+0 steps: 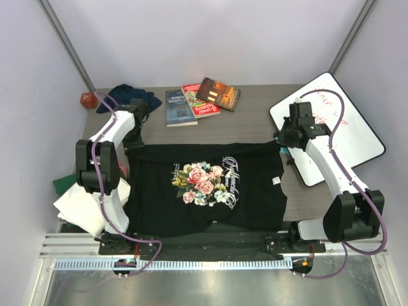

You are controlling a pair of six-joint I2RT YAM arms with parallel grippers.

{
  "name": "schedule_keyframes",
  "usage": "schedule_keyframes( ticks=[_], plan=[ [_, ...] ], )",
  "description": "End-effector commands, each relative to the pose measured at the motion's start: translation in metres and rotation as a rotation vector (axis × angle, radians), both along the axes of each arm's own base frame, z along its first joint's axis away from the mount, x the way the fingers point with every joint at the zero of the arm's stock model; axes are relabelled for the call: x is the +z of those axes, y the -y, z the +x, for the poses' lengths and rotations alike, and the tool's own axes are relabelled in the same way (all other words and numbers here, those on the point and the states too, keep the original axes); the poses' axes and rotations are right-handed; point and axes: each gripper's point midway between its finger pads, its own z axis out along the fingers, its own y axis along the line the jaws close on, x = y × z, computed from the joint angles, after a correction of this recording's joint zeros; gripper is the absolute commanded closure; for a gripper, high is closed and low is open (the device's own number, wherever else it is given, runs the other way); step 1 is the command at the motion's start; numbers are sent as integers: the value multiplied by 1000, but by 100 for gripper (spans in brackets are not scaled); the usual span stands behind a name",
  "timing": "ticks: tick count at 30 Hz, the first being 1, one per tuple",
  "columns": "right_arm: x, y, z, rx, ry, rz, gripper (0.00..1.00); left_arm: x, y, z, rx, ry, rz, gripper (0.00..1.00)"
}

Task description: Fold and stack the t-shirts

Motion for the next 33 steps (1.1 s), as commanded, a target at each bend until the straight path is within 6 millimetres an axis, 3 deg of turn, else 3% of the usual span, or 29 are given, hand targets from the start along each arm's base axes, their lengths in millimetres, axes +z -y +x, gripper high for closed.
schedule_keyframes(
  ticks=[1, 16, 33],
  plan=[
    [20, -1, 3, 0, 51, 14, 99, 22, -6, 3, 10, 83, 32, 100],
    [40, 3, -15, 1, 108, 6, 99, 35, -9, -7, 17, 136, 35, 100],
    [-24, -3, -29, 22, -81, 24, 99, -5, 7, -16, -29, -19, -24, 100]
  ],
)
